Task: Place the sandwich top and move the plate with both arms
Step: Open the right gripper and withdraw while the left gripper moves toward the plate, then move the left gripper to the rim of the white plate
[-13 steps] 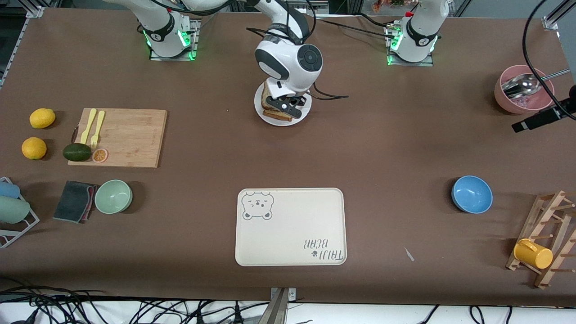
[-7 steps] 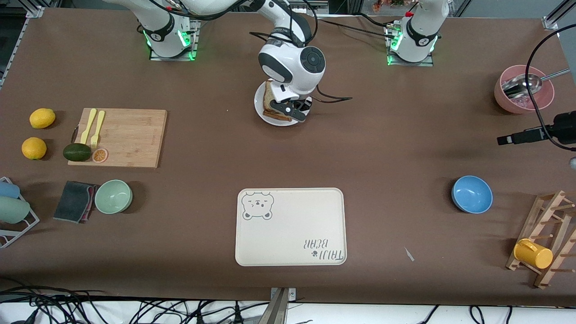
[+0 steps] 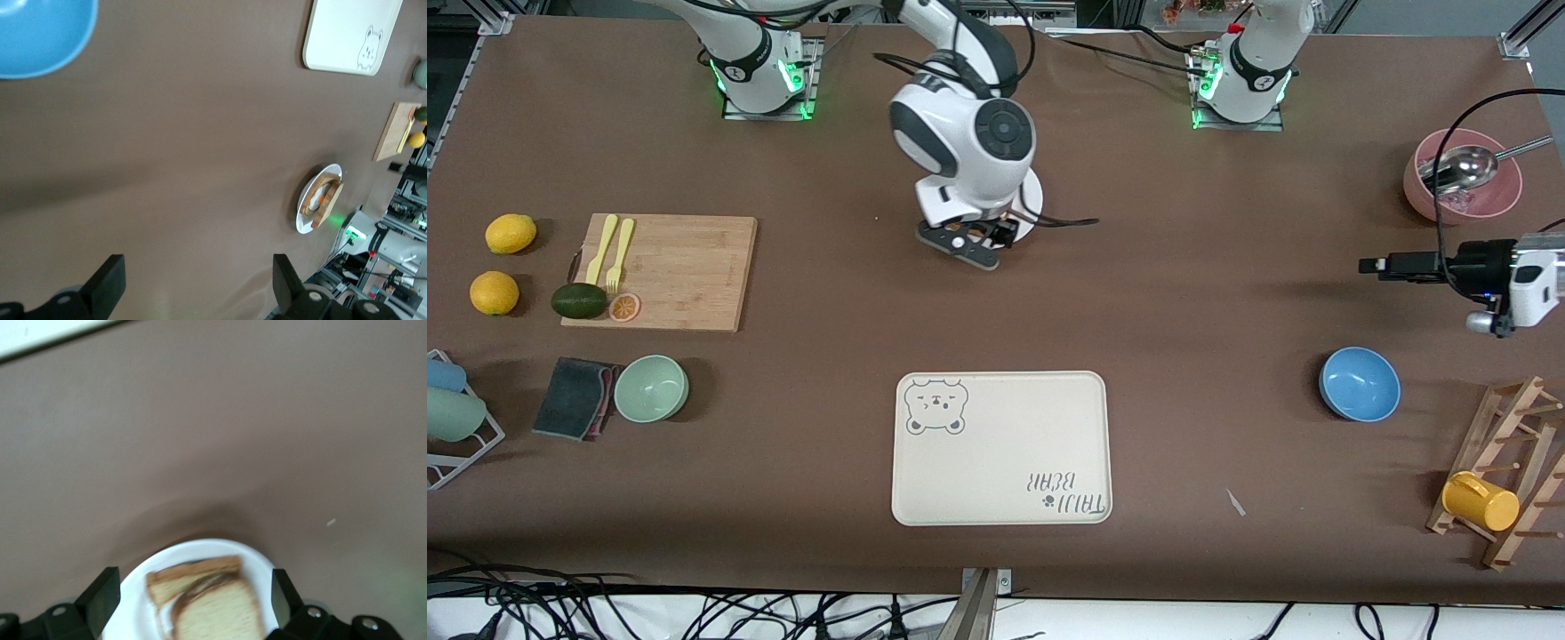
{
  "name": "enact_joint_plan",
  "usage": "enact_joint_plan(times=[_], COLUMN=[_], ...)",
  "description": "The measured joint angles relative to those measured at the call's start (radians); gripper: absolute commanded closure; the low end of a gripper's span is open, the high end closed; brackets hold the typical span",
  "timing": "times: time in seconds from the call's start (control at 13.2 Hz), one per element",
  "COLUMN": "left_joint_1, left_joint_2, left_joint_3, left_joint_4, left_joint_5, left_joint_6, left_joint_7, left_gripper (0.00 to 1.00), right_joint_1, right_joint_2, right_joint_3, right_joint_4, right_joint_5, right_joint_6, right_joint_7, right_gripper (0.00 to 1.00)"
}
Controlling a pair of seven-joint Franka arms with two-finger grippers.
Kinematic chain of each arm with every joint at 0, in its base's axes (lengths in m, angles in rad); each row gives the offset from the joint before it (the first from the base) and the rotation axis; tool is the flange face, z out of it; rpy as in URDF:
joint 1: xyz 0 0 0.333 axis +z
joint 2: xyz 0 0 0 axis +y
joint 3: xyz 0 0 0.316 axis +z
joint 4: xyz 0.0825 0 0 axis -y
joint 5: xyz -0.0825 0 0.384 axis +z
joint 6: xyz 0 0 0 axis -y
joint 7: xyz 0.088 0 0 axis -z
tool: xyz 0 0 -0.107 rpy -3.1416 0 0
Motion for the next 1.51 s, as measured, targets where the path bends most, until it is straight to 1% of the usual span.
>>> enact_joint_plan(times=[0.08, 0.38, 0.45, 0.53, 0.68, 0.83, 0.98, 1.06, 1.21, 1.36, 1.51], left_joint_1=[-0.02, -0.066, -0.072, -0.076, -0.084, -0.089, -0.091, -0.092, -0.103, -0.139, -0.181], left_joint_2=[0.0, -0.002, -0.002, -0.002, -0.003, -0.003, -0.002, -0.002, -0.002, 0.0, 0.014], left_joint_3=[-0.001, -0.003, -0.004, -0.004, -0.005, -0.005, -0.005, -0.005, -0.005, -0.006, -0.006], left_joint_4=[-0.014, -0.047, -0.051, -0.055, -0.069, -0.131, -0.2, -0.23, -0.265, -0.281, -0.309], left_joint_5=[0.0, -0.002, -0.022, -0.076, -0.182, -0.244, -0.27, -0.283, -0.309, -0.322, -0.4], left_joint_6=[0.004, 0.006, 0.006, 0.006, 0.004, 0.004, 0.011, 0.014, 0.018, 0.041, 0.061], left_joint_7=[0.002, 0.002, 0.002, 0.002, 0.002, 0.029, 0.104, 0.149, 0.214, 0.259, 0.299], left_gripper=[0.0, 0.0, 0.0, 0.0, 0.0, 0.0, 0.0, 0.0, 0.0, 0.0, 0.0], right_joint_1=[-0.036, -0.209, -0.256, -0.293, -0.322, -0.329, -0.342, -0.359, -0.393, -0.406, -0.413], right_joint_2=[-0.026, -0.101, -0.112, -0.128, -0.167, -0.204, -0.236, -0.251, -0.286, -0.33, -0.378], right_joint_3=[0.0, -0.005, -0.009, -0.029, -0.12, -0.209, -0.268, -0.286, -0.327, -0.399, -0.486], right_joint_4=[0.001, 0.002, 0.002, 0.002, 0.003, 0.002, -0.012, -0.028, -0.069, -0.114, -0.164], right_joint_5=[0.01, 0.066, 0.083, 0.114, 0.184, 0.207, 0.21, 0.211, 0.211, 0.221, 0.239], right_joint_6=[-0.022, -0.088, -0.099, -0.101, -0.115, -0.144, -0.158, -0.16, -0.16, -0.16, -0.16], right_joint_7=[-0.069, -0.409, -0.506, -0.608, -0.804, -0.965, -1.093, -1.151, -1.244, -1.302, -1.328], right_gripper=[0.0, 0.0, 0.0, 0.0, 0.0, 0.0, 0.0, 0.0, 0.0, 0.0, 0.0])
